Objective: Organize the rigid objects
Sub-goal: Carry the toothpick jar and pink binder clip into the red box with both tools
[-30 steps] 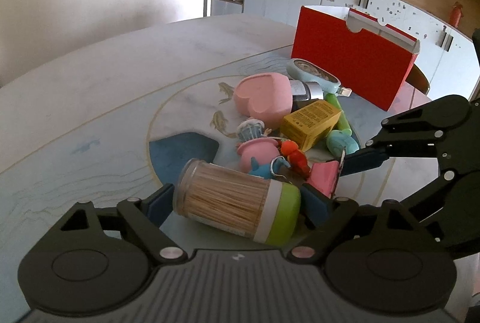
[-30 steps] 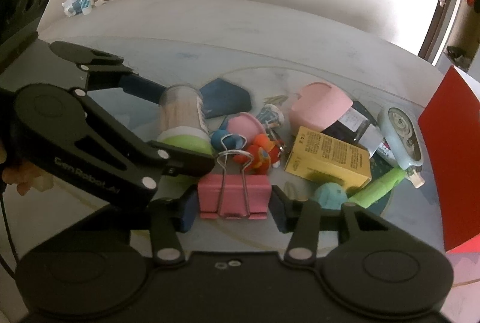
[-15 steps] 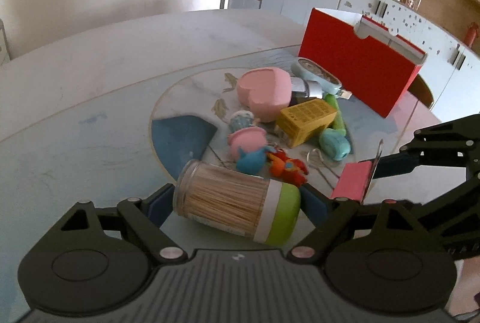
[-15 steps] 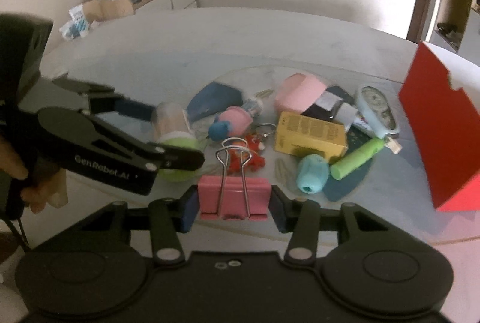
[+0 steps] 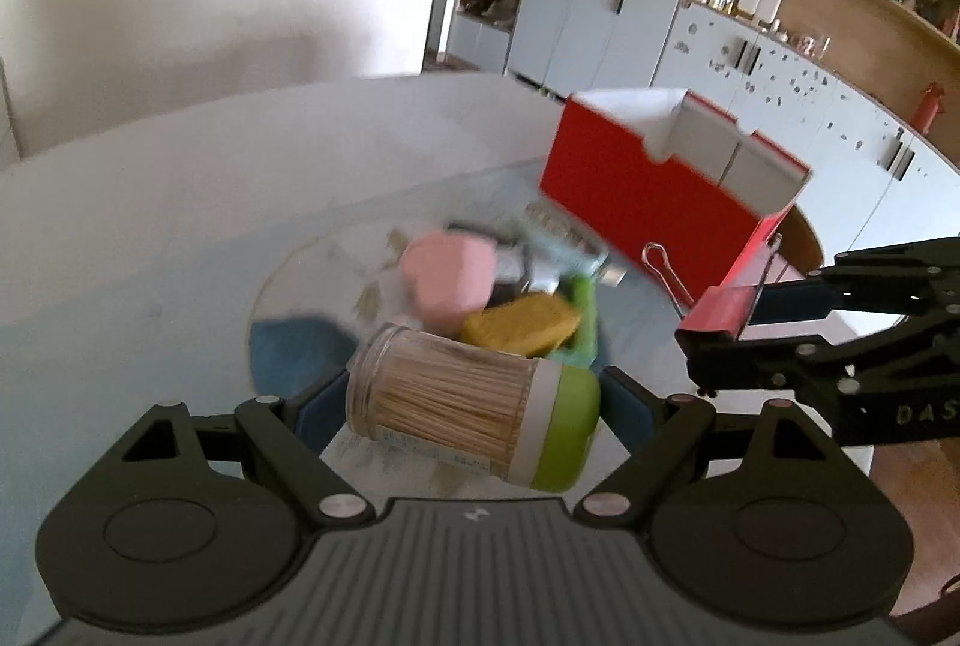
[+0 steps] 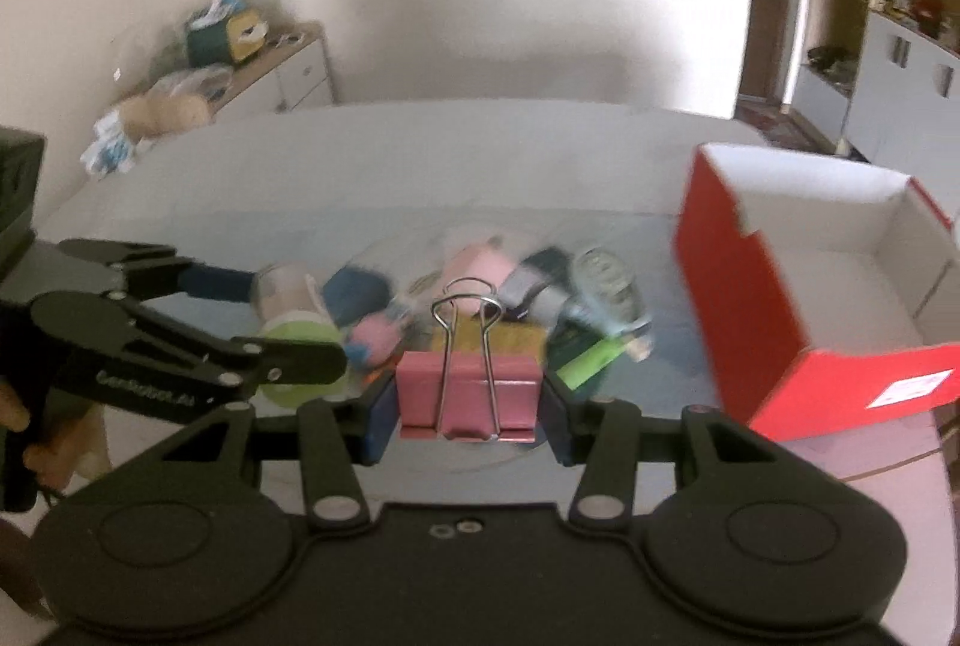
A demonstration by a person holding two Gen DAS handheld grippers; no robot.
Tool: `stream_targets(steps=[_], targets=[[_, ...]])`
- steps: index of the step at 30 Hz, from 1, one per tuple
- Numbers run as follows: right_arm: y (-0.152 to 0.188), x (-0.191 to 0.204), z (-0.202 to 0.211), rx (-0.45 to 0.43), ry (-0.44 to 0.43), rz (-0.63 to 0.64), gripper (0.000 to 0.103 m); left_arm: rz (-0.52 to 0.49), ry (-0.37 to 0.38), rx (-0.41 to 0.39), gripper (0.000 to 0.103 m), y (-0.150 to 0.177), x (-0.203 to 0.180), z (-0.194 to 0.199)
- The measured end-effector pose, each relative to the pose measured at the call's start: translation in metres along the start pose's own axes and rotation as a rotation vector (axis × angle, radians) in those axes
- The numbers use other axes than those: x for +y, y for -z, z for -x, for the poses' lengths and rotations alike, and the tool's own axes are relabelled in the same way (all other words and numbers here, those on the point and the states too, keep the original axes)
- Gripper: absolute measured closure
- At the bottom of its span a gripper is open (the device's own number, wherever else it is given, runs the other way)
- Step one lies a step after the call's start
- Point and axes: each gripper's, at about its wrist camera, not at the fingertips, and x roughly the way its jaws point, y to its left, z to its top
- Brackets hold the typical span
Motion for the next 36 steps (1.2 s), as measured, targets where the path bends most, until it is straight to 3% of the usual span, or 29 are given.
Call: stream_targets(steps=[8, 14, 19, 27, 36], targets=[[-0.021, -0.059, 0.02, -0.068, 0.081, -0.098, 0.055, -0.035, 0.002, -0.022, 0.014, -0.043, -0.046, -0.008], [-0.029, -0.11, 0.024, -0.072, 0.124, -0.146, 0.055, -0.047, 0.036, -0.01, 0.014, -0.071, -0.082, -0.032], [-0.03, -0.15, 0.025, -0.072, 0.188, -0.174, 0.055, -0.048, 0.024, -0.02, 0.014, -0.099, -0.11, -0.056], [-0.028, -0.213, 0.016, -0.031, 0.242, -0.198, 0.055, -0.064, 0.006, -0.02, 0.014, -0.145, -0.153, -0.1], [-0.022, -0.257, -0.006, 0.046, 0.259, -0.17, 0.055, -0.082, 0.007, 0.039, 0.014, -0.185, -0.198, -0.164]])
